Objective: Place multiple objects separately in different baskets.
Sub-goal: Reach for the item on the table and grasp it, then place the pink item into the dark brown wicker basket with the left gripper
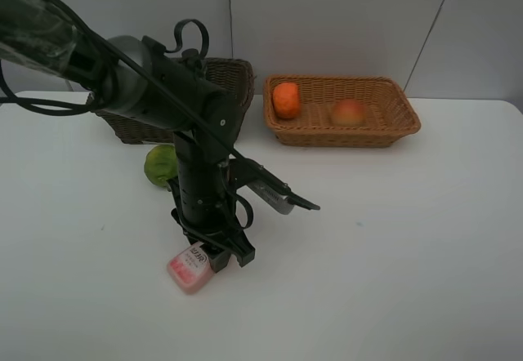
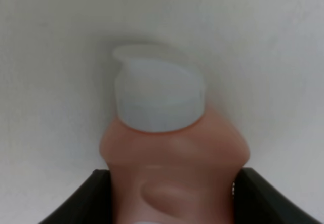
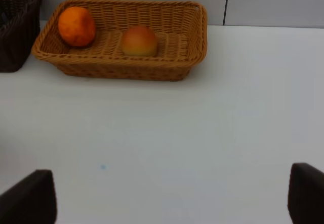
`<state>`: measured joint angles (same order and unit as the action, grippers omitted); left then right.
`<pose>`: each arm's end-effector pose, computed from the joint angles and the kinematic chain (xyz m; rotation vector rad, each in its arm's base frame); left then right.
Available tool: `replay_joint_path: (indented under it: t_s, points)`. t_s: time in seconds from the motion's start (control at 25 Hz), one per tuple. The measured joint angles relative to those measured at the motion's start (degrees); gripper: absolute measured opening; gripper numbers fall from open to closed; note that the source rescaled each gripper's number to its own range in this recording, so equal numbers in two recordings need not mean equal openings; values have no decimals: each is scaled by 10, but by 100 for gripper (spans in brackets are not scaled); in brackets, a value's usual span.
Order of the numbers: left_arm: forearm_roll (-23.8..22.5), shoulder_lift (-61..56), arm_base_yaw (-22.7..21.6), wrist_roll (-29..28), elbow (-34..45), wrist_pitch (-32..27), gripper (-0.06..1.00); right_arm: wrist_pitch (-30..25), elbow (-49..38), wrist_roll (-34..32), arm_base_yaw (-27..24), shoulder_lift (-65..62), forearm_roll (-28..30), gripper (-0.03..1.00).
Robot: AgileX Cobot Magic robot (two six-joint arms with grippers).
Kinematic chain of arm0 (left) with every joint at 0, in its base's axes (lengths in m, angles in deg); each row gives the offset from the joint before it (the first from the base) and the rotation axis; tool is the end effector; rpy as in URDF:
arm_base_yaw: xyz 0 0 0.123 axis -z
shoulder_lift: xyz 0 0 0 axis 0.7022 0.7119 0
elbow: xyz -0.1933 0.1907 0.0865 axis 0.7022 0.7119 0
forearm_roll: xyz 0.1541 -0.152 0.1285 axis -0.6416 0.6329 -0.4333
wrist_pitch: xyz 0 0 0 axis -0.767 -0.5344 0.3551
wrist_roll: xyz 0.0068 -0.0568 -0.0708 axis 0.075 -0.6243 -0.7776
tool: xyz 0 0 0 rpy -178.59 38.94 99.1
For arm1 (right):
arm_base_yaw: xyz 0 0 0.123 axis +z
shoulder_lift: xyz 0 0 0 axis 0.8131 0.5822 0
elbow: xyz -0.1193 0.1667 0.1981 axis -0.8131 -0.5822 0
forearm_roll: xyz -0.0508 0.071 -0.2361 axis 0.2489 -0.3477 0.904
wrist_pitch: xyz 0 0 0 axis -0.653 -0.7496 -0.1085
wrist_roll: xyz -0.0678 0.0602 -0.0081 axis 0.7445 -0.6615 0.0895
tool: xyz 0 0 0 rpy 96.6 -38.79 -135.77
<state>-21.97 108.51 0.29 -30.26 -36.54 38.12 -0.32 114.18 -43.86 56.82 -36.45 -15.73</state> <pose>0.2499 -0.2509 0.0960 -1.2221 -2.8516 0.0016 -0.0085 0.0011 0.2846 -0.0596 2.0107 0.0383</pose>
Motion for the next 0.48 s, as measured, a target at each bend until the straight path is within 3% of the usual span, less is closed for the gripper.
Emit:
replay_joint_path:
  t_s: [0.48]
  points:
    - [-4,-28,0,0,-30,-30,66,0,0,0,0,0,0,97]
